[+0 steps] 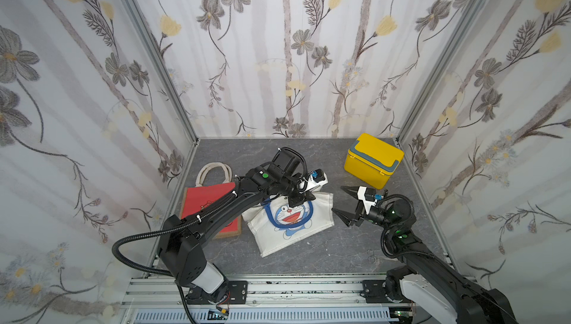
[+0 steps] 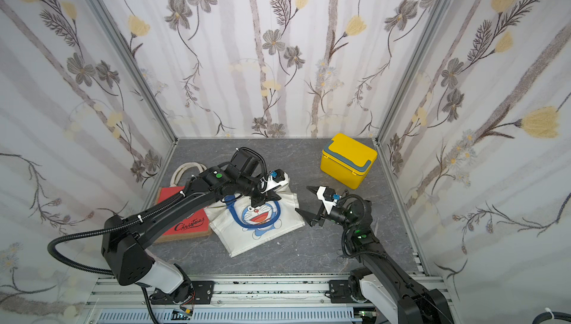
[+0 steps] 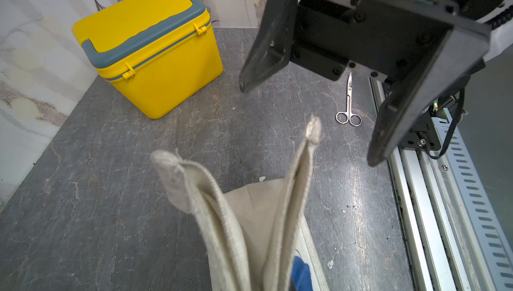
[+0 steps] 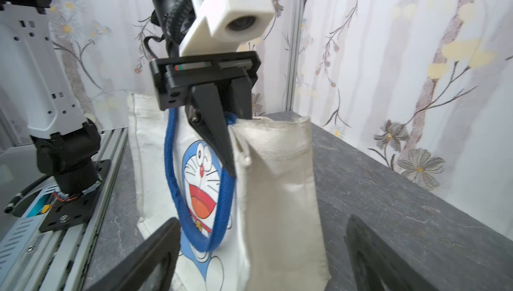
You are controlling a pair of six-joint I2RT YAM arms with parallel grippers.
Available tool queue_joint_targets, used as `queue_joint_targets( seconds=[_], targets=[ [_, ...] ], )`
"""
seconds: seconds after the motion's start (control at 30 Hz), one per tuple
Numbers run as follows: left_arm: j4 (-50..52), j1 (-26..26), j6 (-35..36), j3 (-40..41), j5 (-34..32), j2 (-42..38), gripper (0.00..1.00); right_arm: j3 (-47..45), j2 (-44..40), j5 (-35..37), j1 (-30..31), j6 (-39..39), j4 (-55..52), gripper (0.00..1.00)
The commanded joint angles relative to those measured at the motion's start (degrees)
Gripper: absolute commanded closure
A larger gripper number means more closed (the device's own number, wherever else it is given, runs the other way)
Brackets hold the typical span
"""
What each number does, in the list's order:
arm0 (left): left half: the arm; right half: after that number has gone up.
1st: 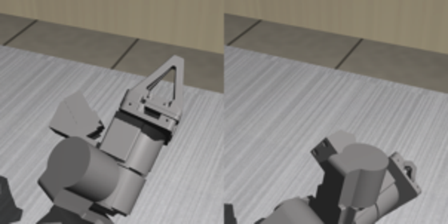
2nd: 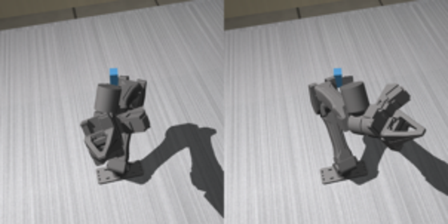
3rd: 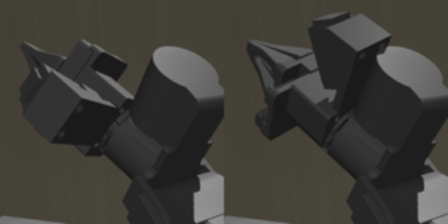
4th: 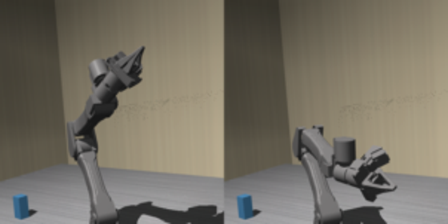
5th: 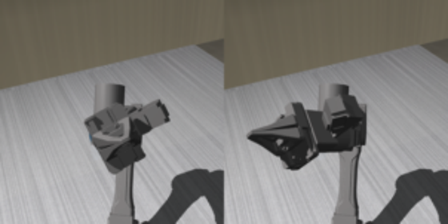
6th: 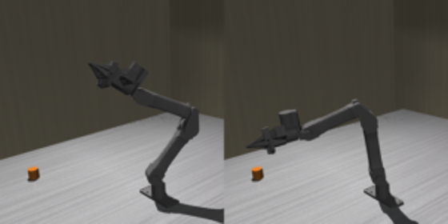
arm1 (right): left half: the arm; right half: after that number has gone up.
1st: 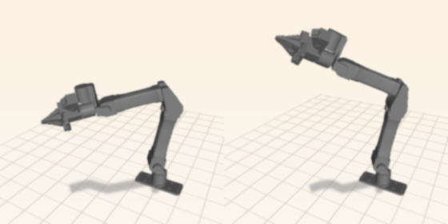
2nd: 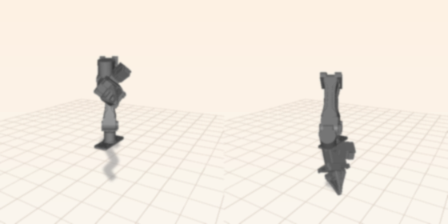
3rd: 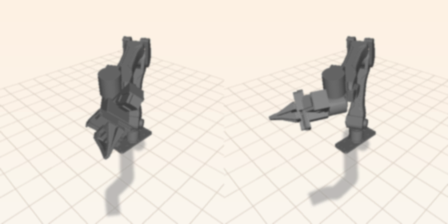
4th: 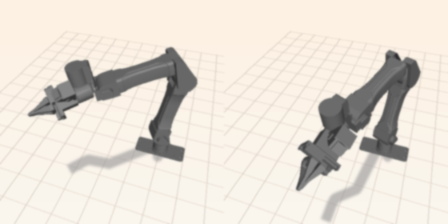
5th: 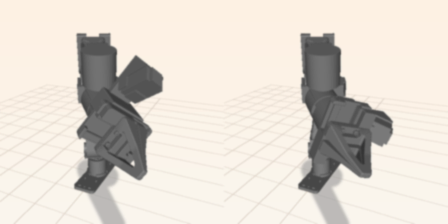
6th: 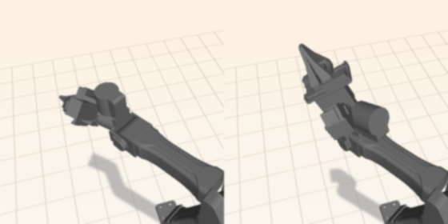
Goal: Put away the canvas bag
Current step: Press the canvas bag at the center of the board.
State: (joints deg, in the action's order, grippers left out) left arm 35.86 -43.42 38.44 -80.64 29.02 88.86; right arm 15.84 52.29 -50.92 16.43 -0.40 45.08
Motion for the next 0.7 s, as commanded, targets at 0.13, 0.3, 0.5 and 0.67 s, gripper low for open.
queue_joint_targets(
  seconds=[0.13,0.3,0.5,0.67],
  targets=[
    [2.65,-1.92,7.43,-2.63,2.71,1.51,0.89,3.41,3.35,0.5,2.64,6.71,-3.2,0.05],
    [3.07,-2.71,7.53,-2.62,2.36,2.02,0.89,3.73,7.09,-0.04,2.89,7.49,2.84,0.03],
    [5.0,-3.84,7.53,-3.87,2.8,2.42,0.89,5.47,13.62,-3.44,3.93,6.86,7.12,0.03],
    [4.02,-3.95,7.11,-2.49,1.13,1.81,0.89,3.27,16.16,-3.24,4.14,4.01,15.0,0.04]
  ],
)
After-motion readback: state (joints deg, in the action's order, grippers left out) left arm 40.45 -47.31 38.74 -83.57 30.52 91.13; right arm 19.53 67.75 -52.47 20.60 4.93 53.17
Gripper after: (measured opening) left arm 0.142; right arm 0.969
